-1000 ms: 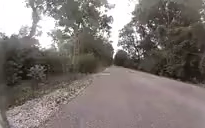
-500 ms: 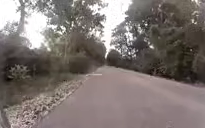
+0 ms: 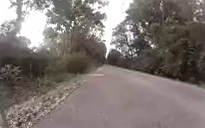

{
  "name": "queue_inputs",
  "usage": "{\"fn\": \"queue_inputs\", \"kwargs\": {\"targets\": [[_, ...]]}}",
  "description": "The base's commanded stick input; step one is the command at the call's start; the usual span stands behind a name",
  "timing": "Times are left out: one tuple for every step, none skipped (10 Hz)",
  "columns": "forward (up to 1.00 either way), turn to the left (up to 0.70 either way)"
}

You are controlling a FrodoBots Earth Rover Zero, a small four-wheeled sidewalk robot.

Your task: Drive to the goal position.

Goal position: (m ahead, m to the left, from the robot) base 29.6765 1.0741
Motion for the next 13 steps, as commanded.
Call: {"fn": "queue_inputs", "kwargs": {"targets": [[0.7,0.0],[0.7,0.0],[0.7,-0.04],[0.7,-0.14],[0.7,-0.2],[0.7,0.0],[0.7,0.0],[0.7,0.0],[0.7,0.0],[0.7,0.0],[0.7,0.0],[0.7,0.0],[0.7,0.0]]}}
